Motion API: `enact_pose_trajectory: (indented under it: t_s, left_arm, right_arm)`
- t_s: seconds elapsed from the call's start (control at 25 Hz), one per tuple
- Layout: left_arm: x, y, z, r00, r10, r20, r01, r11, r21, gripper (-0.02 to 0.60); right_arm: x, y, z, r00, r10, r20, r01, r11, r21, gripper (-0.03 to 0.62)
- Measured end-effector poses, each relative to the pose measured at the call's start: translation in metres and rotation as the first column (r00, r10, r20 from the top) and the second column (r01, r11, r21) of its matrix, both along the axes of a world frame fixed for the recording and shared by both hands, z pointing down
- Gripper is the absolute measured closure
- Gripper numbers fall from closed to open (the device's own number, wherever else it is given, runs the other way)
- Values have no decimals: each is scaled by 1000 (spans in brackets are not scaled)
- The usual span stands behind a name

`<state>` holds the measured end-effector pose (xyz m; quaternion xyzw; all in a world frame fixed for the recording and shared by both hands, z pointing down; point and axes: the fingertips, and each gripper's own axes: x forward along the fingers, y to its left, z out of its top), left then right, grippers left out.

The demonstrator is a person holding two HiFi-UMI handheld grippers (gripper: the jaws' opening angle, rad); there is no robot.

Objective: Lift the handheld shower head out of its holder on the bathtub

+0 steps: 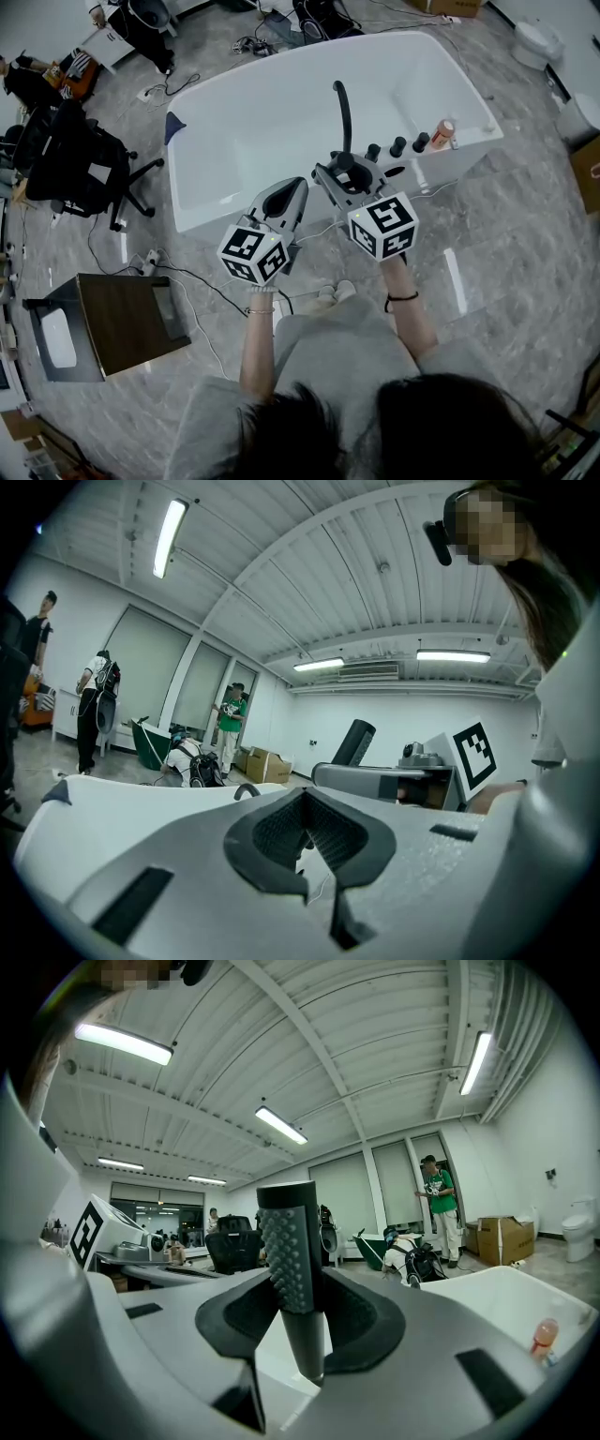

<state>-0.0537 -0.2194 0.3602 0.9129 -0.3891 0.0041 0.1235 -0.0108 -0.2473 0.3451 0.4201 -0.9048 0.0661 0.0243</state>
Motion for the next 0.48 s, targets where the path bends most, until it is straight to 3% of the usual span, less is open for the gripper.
enact_pose_trajectory:
  t_s: [0.48]
  left_arm:
    - [0,-5,2,1000,-1,4,1,1000,4,577]
  right_arm:
    - [0,-6,-1,1000,-10,5,10,1000,15,459]
